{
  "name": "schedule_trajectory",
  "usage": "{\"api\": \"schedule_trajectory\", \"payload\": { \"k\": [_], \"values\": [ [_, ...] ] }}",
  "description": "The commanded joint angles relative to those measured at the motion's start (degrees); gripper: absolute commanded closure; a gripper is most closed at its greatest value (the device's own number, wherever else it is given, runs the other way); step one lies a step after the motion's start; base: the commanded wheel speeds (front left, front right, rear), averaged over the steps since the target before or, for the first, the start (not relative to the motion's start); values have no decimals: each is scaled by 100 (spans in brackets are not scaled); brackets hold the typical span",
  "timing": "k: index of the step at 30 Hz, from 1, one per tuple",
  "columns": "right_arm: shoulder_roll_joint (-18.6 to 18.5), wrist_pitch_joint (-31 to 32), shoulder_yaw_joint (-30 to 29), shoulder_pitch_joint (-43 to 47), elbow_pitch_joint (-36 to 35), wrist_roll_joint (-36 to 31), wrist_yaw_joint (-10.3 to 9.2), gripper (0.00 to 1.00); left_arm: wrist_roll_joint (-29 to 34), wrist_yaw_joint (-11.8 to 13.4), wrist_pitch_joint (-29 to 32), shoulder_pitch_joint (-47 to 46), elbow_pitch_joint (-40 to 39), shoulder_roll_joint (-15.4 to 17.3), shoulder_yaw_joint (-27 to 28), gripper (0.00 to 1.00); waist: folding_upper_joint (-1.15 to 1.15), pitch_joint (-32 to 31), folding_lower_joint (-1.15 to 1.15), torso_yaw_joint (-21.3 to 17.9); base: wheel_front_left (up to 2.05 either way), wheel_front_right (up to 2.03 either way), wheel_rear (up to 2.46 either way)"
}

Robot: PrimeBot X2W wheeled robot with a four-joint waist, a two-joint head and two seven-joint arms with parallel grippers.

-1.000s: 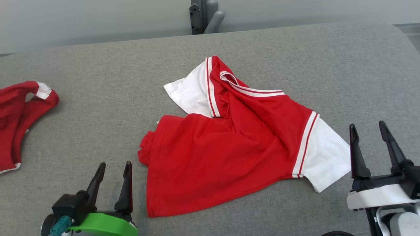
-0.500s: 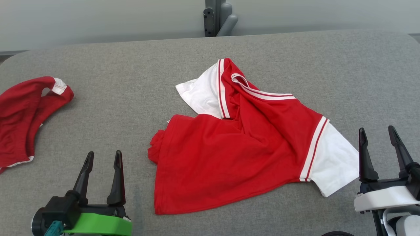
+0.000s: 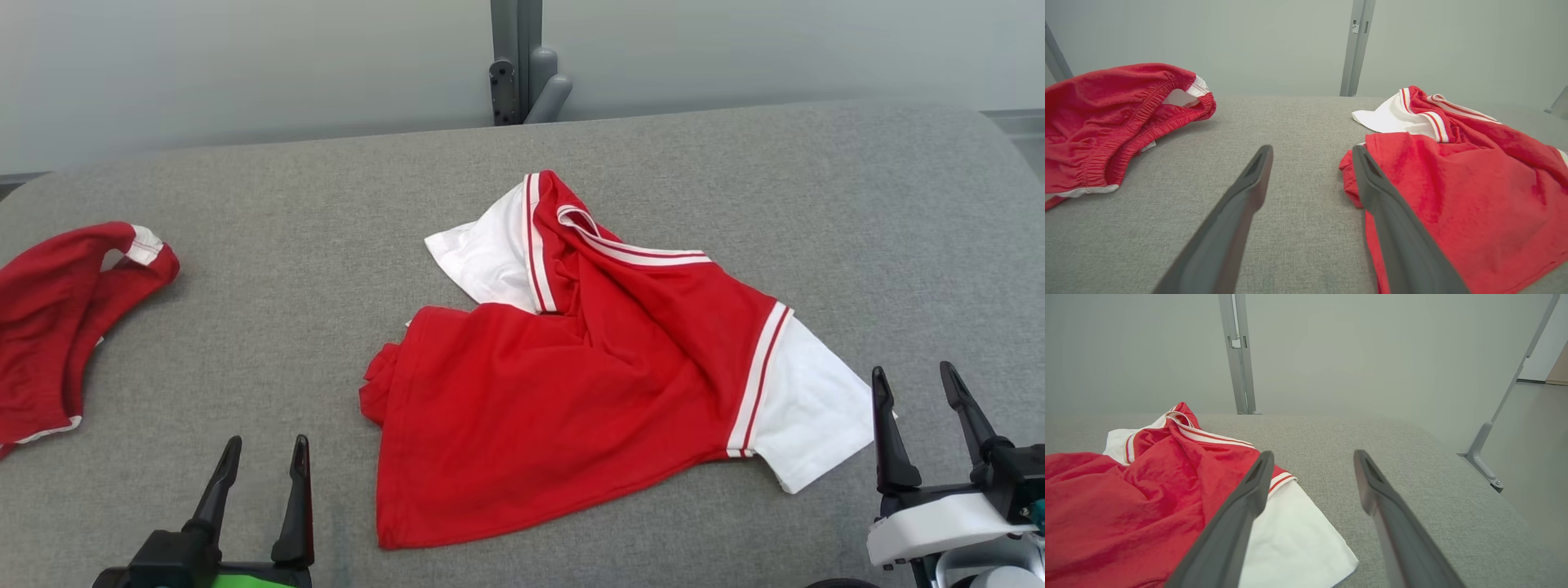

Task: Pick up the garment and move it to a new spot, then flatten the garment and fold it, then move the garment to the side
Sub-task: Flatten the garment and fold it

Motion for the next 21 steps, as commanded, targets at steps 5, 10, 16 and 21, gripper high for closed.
{"api": "schedule_trajectory", "payload": {
  "k": [5, 10, 16, 21],
  "values": [
    [-31, -18, 41, 116, 80, -15, -4, 0, -84, -20, -16, 92, 83, 115, -44, 0, 0, -131, 0, -27, 0, 0, 0],
    [-18, -18, 58, 126, 103, -18, -4, 0, -124, -21, -16, 137, 137, 148, -62, 0, 0, -198, 0, -23, 0, 0, 0],
    [-20, -18, 68, 141, 91, -4, -4, 0, -142, -21, -17, 154, 173, 164, -69, 0, 0, -238, 0, -11, 0, 0, 0],
    [-36, -18, 69, 135, 56, -3, -4, 0, -115, -22, -17, 157, 147, 133, -66, 0, 0, -217, 0, 0, 0, 0, 0]
  ]
}}
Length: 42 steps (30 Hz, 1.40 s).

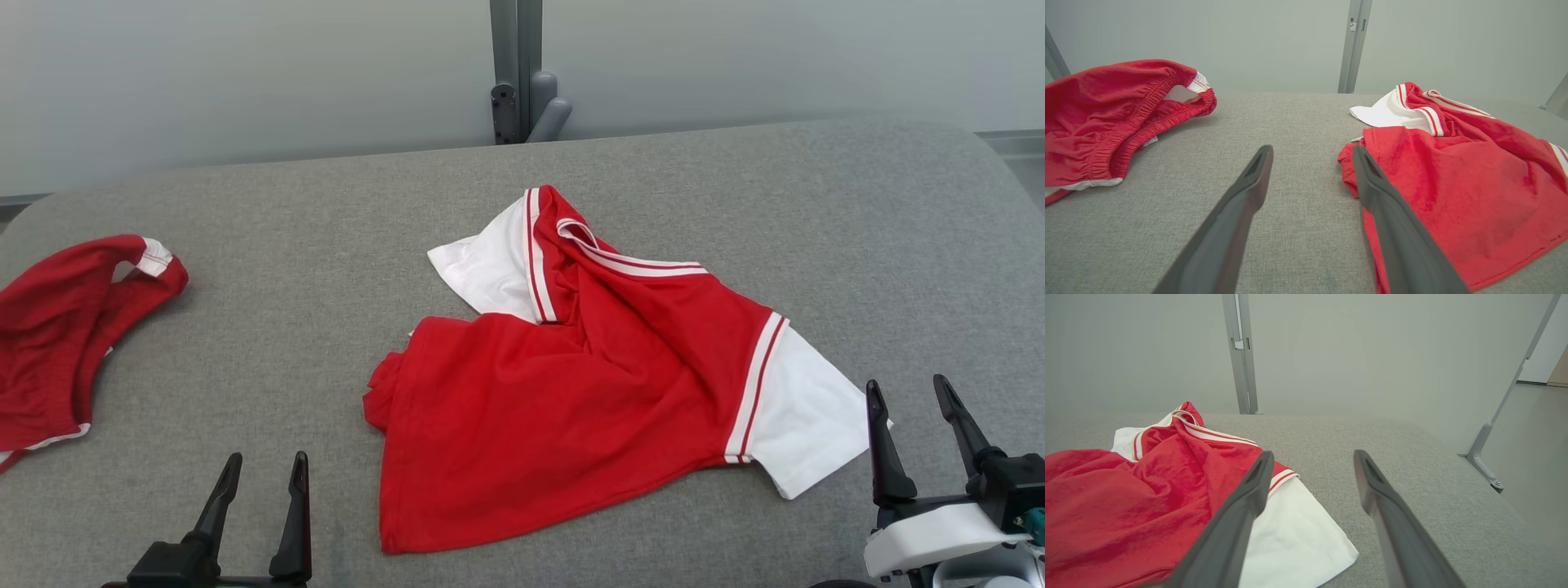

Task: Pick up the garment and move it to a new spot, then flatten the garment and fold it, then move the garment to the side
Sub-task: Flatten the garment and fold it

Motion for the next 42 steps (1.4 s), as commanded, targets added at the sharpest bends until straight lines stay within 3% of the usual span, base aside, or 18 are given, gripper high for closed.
{"api": "schedule_trajectory", "payload": {
  "k": [1, 9, 16, 26, 33, 42],
  "values": [
    [-28, -18, -2, 22, -30, 10, -4, 0, 4, -15, -17, 52, -5, 13, -2, 0, 0, 12, 0, 4, 0, 0, 0],
    [-212, -18, -75, -143, -52, -54, -4, 0, 1, -15, -17, 5, 98, -58, -106, 0, 0, 134, 0, -7, 0, 0, 0],
    [-793, 133, 97, -583, 1224, -256, -6, 0, -168, -15, 395, -205, 702, -115, -623, 0, 0, 210, 0, -55, 0, 0, 0],
    [-1421, 1148, 1417, -1646, 2622, 431, -6, 0, -460, 113, 1619, -490, 776, -217, -991, 0, 0, 521, 0, -94, 0, 0, 0],
    [-1602, 1072, 1690, -2011, 3143, 641, -6, 0, -627, 143, 1909, -556, 681, -254, -1087, 0, 0, 633, 0, -31, 0, 0, 0],
    [-1460, 932, 2068, -2358, 3832, 918, -2, 0, -700, 174, 2052, -616, 921, -269, -1251, 0, 0, 675, 0, -43, 0, 0, 0]
  ]
}}
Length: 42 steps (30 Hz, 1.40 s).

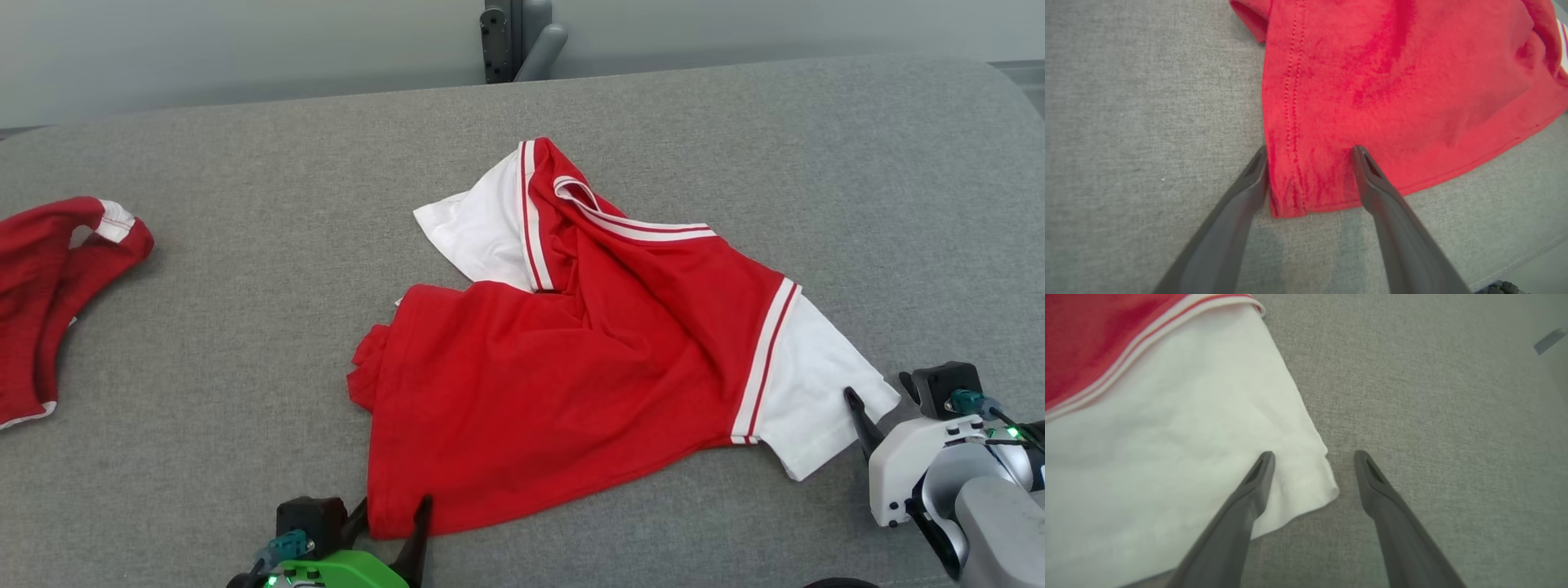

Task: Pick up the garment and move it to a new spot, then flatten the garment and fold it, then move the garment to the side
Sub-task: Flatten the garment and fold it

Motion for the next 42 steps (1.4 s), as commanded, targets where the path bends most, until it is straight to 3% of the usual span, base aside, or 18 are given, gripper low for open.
{"api": "schedule_trajectory", "payload": {
  "k": [1, 2, 3, 4, 6, 11, 16, 22, 26, 29, 34, 37, 42],
  "values": [
    [35, -18, 144, -40, 110, 53, 1, 0, -101, 5, 50, -60, 81, -2, -8, 0, 0, -2, 0, -11, 0, 0, 0],
    [52, -43, 189, -67, 166, 150, 1, 18, -118, -4, 43, -62, 115, -4, -30, 13, 0, -7, 0, -17, 0, 0, 0],
    [61, -59, 228, -91, 222, 231, 1, 48, -146, -12, 29, -65, 154, -9, -49, 47, 0, -15, 0, -20, 0, 0, 0],
    [63, -89, 281, -113, 259, 310, 1, 100, -152, -25, 17, -73, 184, -12, -78, 63, 0, -22, 0, -21, 0, 0, 0],
    [53, -157, 337, -175, 294, 525, -4, 100, -226, -45, -47, -116, 221, -17, -109, 100, 0, -40, 0, -25, 0, 0, 0],
    [15, -399, 343, -212, -206, 1567, -4, 100, -781, -104, -99, -232, -119, -30, 15, 100, 0, -112, 0, -88, 0, 0, 0],
    [-246, -326, 119, -100, -1640, 2976, -4, 100, -1433, -131, 164, -322, -1295, 3, 259, 100, 0, -126, 0, -191, 0, 0, 0],
    [-582, -341, -983, -254, -3637, 3966, 0, 100, -2288, -139, 1172, -1091, -3324, 273, 392, 100, 0, 106, 0, -190, 0, 0, 0],
    [-508, 95, -1691, -900, -4428, 3965, 1, 100, -2590, 33, 2033, -2354, -3781, 555, 590, 100, 0, 535, 0, -159, 0, 0, 0],
    [-466, 396, -1892, -1454, -4534, 3680, 1, 100, -2446, 82, 2360, -3202, -3581, 805, 672, 100, 0, 818, 0, -133, 0, 0, 0],
    [37, 1007, -2122, -3323, -4015, 2948, 0, 100, -2218, 154, 2686, -5225, -2226, 832, 612, 100, 0, 1528, 0, -57, 0, 0, 0],
    [419, 1036, -2035, -4421, -3305, 2301, 1, 100, -1936, 122, 2344, -6118, -1201, 773, 574, 100, 0, 1749, 0, -82, 0, 0, 0],
    [845, 473, -1858, -5895, -2232, 1377, 1, 100, -1430, 60, 1111, -7412, 186, 533, 559, 100, 0, 1970, 0, -87, 0, 0, 0]
  ]
}}
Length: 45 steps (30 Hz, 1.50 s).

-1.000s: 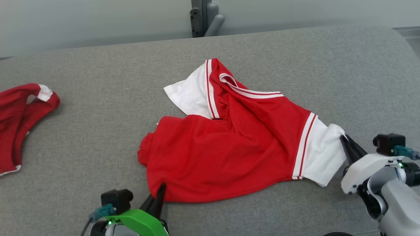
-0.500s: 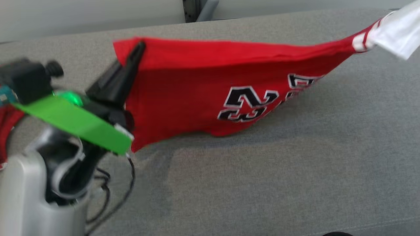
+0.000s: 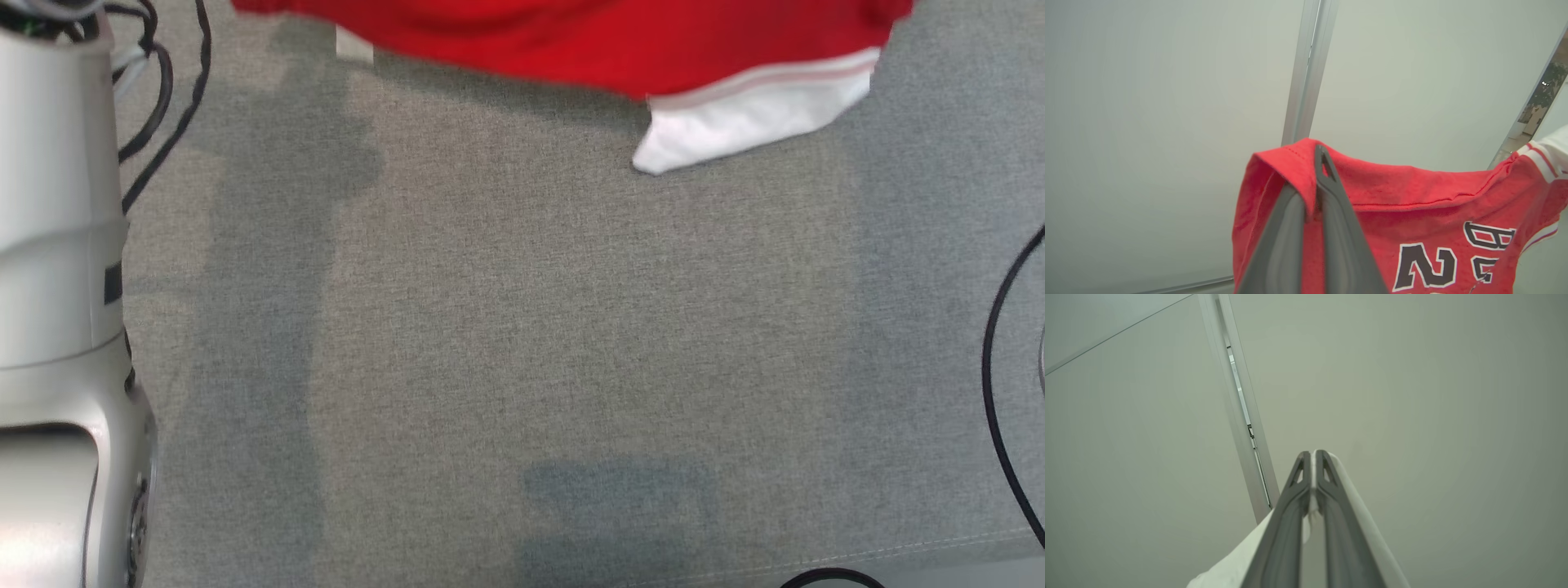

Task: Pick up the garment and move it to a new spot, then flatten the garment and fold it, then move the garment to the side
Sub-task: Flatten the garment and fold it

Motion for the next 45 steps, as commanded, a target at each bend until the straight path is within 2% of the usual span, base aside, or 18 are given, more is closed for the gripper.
{"api": "schedule_trajectory", "payload": {
  "k": [1, 6, 9, 11, 14, 16, 18, 20, 22, 24, 29, 34, 38, 42, 45],
  "values": [
    [57, -142, 5, -151, 140, -69, 2, 100, 67, -33, -228, -147, 178, -59, -15, 100, 0, 279, -1, 22, 0, 0, 0],
    [3, -588, 269, -720, 962, -237, 2, 100, 309, -161, -1326, -700, 1198, -91, -180, 100, 0, 309, -1, -33, 0, 0, 0],
    [-53, -700, 751, -439, 1008, 94, 2, 100, 339, -218, -1816, -551, 1598, 46, -354, 100, 0, 380, -1, -104, 0, 0, 0],
    [-184, -848, 1073, 89, 772, 450, 2, 100, 401, -248, -2128, -229, 1686, 147, -698, 100, 0, 343, -1, -137, 0, 0, 0],
    [-447, -1042, 1398, 1181, 162, 1034, 1, 100, 27, -247, -2561, 492, 1400, 327, -1307, 100, 0, 259, -1, -197, 0, 0, 0],
    [-705, -1207, 1653, 2212, -257, 1133, 2, 100, -287, -239, -2783, 1272, 1146, 546, -1598, 100, 0, 106, -1, -232, 0, 0, 0],
    [-802, -1320, 1709, 3350, -655, 1508, 2, 100, -520, -231, -2950, 2098, 880, 770, -1785, 100, 0, -102, -1, -242, 0, 0, 0],
    [-961, -1392, 1619, 4369, -1020, 1700, 2, 100, -640, -233, -3034, 2882, 621, 920, -1802, 100, 0, -310, -1, -252, 0, 0, 0],
    [-924, -1418, 1468, 5339, -1311, 1808, 2, 100, -618, -224, -3068, 3650, 374, 1080, -1778, 100, 0, -470, -1, -268, 0, 0, 0],
    [-866, -1417, 1310, 6114, -1559, 1717, 2, 100, -651, -97, -3089, 4405, 119, 1174, -1642, 100, 0, -615, -1, -322, 0, 0, 0],
    [-677, -1422, 898, 7414, -1920, 1459, -2, 100, -408, 293, -3082, 5991, -744, 1143, -1321, 100, 0, -814, -1, -442, 0, 0, 0],
    [-679, -1420, 791, 7968, -2009, 1332, -2, 100, -225, 471, -3085, 6815, -1072, 1021, -1301, 100, 0, -851, -1, -495, 0, 0, 0],
    [-735, -1420, 788, 8325, -1933, 1349, -2, 100, -167, 574, -3084, 7358, -1220, 710, -1255, 100, 0, -840, -1, -502, 0, 0, 0],
    [-833, -1409, 930, 8452, -1995, 1451, -2, 100, -232, 567, -3063, 7502, -1337, 603, -1289, 100, 0, -814, -1, -476, 0, 0, 0],
    [-967, -1244, 1065, 8264, -2068, 1524, -2, 100, -383, 595, -2820, 7432, -1463, 641, -1258, 100, 0, -815, -1, -478, 0, 0, 0]
  ]
}}
